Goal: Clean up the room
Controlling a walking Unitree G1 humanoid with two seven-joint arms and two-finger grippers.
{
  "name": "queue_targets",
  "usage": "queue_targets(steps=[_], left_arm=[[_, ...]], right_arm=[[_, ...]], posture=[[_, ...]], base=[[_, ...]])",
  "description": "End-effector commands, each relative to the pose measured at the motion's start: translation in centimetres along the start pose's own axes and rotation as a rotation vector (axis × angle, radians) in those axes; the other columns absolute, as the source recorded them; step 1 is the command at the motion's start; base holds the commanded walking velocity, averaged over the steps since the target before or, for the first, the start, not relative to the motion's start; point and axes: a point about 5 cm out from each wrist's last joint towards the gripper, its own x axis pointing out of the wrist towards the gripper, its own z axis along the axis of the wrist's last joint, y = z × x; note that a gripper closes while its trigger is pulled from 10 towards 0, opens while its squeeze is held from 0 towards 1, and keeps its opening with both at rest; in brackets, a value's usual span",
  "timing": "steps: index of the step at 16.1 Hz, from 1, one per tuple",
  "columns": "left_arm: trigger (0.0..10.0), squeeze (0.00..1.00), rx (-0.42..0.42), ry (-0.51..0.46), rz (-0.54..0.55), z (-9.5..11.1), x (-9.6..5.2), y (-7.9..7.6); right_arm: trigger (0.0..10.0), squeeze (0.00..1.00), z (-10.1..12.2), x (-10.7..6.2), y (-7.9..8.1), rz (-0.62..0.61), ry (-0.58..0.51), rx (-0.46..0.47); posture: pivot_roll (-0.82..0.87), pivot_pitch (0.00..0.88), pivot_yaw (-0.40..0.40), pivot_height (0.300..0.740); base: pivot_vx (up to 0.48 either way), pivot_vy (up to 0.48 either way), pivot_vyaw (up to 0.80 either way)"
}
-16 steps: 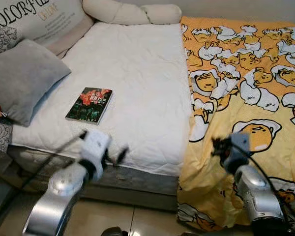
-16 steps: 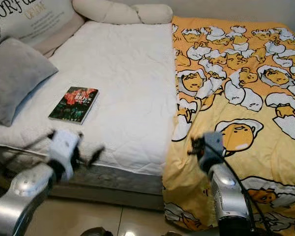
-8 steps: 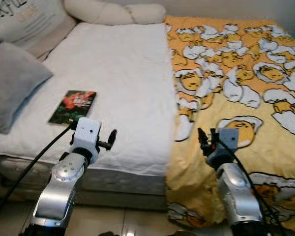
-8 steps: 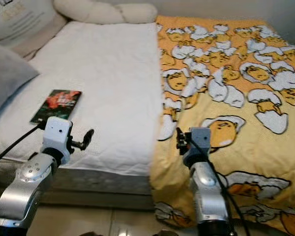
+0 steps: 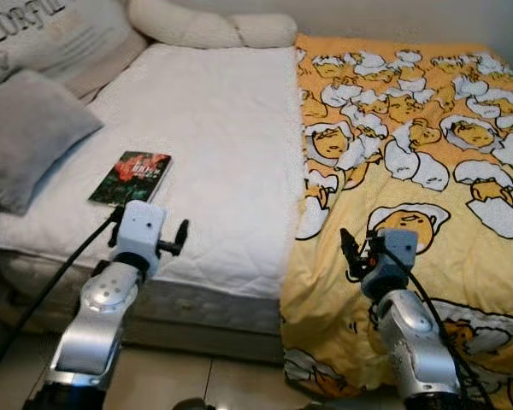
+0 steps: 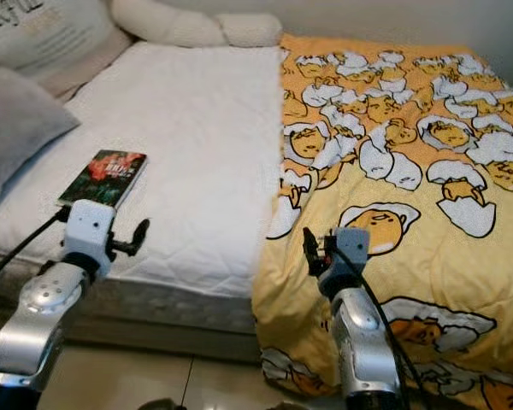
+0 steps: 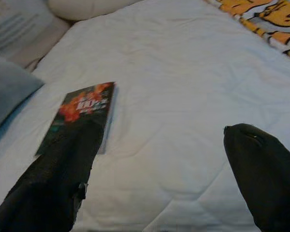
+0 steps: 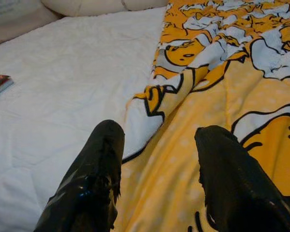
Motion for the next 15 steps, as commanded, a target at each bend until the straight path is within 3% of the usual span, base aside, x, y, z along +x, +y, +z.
queue_targets(steps=[1,5,7,15], left_arm=[[10.0,0.00,0.009,-0.011,0.022,0.2,0.1,0.5],[10.0,0.00,-0.005,-0.035,0.050,0.2,0.2,1.0],[10.0,0.00,-0.048,-0.005,0.065,-1.0,-0.2,0.8],[10.0,0.00,-0.052,-0.004,0.056,-1.4,-0.9,0.0]], right_arm=[[10.0,0.00,0.5,0.0,0.4,0.001,-0.021,0.021],[10.0,0.00,0.3,-0.3,0.8,0.005,-0.022,0.037],[10.0,0.00,0.0,-0.8,0.5,-0.009,-0.017,0.028],[10.0,0.00,-0.4,-1.4,-0.1,-0.001,0.030,0.011]], posture=[[-0.03,0.000,-0.010,0.740],[-0.02,0.000,-0.013,0.740],[-0.02,0.000,-0.023,0.740],[0.00,0.000,-0.037,0.740]], base=[[0.000,0.000,0.00],[0.000,0.000,0.00],[0.000,0.000,0.00],[0.000,0.000,0.00]])
